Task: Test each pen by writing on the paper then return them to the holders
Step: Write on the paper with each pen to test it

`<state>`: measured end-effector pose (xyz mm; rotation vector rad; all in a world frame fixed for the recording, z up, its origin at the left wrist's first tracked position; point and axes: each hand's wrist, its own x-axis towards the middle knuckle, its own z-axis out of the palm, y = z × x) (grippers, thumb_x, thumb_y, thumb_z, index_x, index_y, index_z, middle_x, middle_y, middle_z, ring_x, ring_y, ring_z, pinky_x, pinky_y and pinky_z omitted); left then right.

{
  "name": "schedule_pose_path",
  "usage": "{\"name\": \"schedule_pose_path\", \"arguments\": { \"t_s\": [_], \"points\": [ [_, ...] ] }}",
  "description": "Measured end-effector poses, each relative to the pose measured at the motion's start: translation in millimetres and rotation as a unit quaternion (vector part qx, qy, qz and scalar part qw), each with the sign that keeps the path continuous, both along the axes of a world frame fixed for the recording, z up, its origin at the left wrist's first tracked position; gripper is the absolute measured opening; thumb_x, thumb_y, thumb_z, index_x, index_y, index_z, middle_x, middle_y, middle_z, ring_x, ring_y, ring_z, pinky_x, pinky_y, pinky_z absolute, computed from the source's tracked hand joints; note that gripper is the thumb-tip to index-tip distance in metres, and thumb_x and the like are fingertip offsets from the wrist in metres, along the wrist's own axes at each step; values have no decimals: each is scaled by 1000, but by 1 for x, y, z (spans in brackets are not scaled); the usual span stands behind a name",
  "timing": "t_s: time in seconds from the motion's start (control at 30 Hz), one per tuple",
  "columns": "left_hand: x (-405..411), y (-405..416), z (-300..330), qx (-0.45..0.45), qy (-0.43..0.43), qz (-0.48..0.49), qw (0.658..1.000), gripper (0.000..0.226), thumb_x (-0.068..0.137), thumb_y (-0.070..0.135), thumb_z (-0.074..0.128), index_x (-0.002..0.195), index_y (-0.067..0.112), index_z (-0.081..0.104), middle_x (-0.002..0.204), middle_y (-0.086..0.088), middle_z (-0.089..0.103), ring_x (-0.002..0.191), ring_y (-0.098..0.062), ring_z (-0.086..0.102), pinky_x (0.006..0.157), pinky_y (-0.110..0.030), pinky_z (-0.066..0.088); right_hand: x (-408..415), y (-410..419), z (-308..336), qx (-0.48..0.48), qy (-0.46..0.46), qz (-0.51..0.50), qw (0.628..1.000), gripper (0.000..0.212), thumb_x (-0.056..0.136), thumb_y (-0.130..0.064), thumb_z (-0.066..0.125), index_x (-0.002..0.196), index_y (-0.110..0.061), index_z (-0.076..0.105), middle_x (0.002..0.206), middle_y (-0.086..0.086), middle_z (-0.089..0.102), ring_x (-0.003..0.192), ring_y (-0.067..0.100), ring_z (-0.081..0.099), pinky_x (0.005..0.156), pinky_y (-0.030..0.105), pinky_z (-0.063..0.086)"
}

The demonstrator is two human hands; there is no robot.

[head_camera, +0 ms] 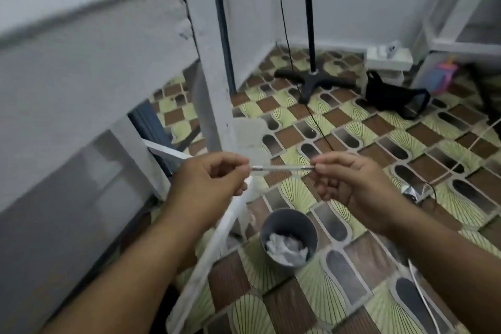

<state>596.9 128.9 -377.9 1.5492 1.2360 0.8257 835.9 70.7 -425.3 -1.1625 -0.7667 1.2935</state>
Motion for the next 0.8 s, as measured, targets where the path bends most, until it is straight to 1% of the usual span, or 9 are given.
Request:
{"name": "schedule_pose_path", "arguments": {
  "t_s": [0.1,0.23,0.37,0.43,0.5,0.57,0.63,0.7,0.8],
  "points": [
    [22,9,-64,-93,18,0,996,12,91,12,74,94,23,77,76,-2,77,73,-19,74,71,-29,62,11,-12,-64,-86,-25,-40,995,30,75,-9,70,102,5,71,84,19,71,63,23,62,54,24,54],
    [41,9,-123,-214,19,-16,976,20,95,10,67,114,15,73,90,-5,77,82,-21,73,79,-34,63,16,-23,-125,-165,-36,-101,980,16,86,3,66,101,5,70,83,21,71,63,27,60,54,28,54],
    [49,13,-156,-304,20,-55,951,30,100,13,60,105,42,61,96,24,62,90,0,60,75,-23,53,14,-26,-176,-223,-68,-133,963,10,90,3,65,98,2,71,81,20,72,63,25,62,57,31,55],
    [43,19,-170,-308,31,-41,950,30,101,15,58,120,38,60,102,21,59,94,2,57,76,-20,51,8,-21,-196,-245,-95,-133,956,10,91,0,66,99,-2,72,83,20,73,64,24,64,60,32,57],
    [34,24,-178,-305,57,-28,950,36,102,19,58,136,29,58,119,9,61,104,-6,60,83,-25,53,0,-12,-218,-267,-105,-114,951,19,92,-4,67,111,-5,69,87,19,73,64,22,66,60,30,57],
    [28,27,-182,-306,70,-19,949,37,101,23,60,138,28,59,130,3,62,112,-13,61,90,-32,54,-8,-4,-240,-298,-121,-81,943,37,93,-10,68,129,-13,61,96,19,73,64,19,69,59,29,55],
    [23,29,-184,-307,72,-17,949,33,99,26,62,131,32,62,129,3,64,114,-15,62,94,-36,54,-15,0,-255,-324,-139,-62,934,46,95,-13,64,140,-16,52,104,20,71,63,14,70,57,27,53],
    [19,29,-184,-296,79,-20,952,32,98,28,63,130,34,63,126,4,65,113,-15,62,96,-39,54,-22,2,-259,-327,-146,-57,932,41,96,-10,61,136,-13,54,101,18,71,61,13,70,55,26,52],
    [15,28,-177,-258,99,-28,961,33,98,27,63,132,30,63,125,6,66,112,-13,62,101,-41,53,-33,6,-242,-298,-161,-47,940,28,95,-11,62,124,-12,62,94,12,73,68,20,71,61,33,56]
  ]
}}
